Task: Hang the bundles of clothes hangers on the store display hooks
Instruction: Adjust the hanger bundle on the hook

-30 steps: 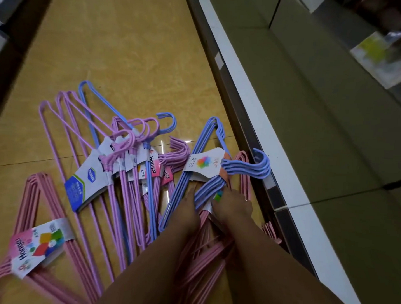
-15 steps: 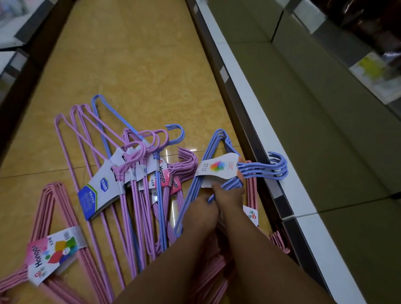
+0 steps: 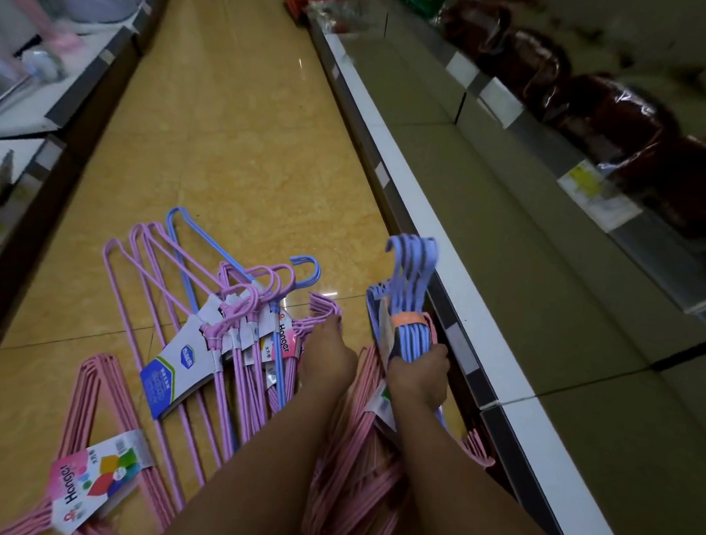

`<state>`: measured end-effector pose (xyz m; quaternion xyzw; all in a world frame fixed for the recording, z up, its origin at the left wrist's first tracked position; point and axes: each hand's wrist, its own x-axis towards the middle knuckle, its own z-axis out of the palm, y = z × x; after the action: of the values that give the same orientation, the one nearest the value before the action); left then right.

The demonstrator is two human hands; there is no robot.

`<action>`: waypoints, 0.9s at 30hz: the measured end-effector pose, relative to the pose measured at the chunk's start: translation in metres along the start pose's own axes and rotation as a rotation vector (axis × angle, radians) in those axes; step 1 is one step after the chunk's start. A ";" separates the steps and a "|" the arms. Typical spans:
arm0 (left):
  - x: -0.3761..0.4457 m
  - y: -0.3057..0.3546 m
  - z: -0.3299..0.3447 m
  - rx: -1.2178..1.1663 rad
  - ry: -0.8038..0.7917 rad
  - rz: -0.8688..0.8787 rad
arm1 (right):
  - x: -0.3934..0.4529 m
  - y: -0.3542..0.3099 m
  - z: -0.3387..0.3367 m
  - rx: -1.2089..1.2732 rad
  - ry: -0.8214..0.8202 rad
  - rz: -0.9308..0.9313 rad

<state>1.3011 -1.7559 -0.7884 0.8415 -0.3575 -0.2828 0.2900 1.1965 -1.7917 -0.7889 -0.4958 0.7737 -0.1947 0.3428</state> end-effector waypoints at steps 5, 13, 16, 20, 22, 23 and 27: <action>0.009 0.013 -0.020 0.004 -0.011 0.035 | -0.006 -0.001 -0.029 -0.310 0.093 -0.391; 0.009 0.013 -0.037 0.470 0.173 0.128 | -0.007 -0.019 -0.077 -0.405 0.127 -0.687; 0.011 0.019 -0.054 0.551 0.251 0.192 | -0.003 -0.025 -0.097 -0.407 0.119 -0.705; 0.015 0.035 -0.068 0.598 0.238 0.367 | 0.000 -0.035 -0.109 -0.458 0.071 -0.804; 0.014 0.042 -0.072 0.547 0.238 0.426 | -0.002 -0.041 -0.110 -0.490 0.024 -0.868; 0.013 0.042 -0.076 0.482 0.242 0.424 | -0.004 -0.044 -0.110 -0.500 0.004 -0.897; -0.007 0.038 -0.098 0.256 0.247 0.273 | -0.026 -0.067 -0.113 -0.588 -0.054 -0.944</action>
<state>1.3476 -1.7439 -0.6944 0.8435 -0.4627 -0.0882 0.2580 1.1645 -1.8015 -0.6593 -0.8682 0.4803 -0.0904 0.0854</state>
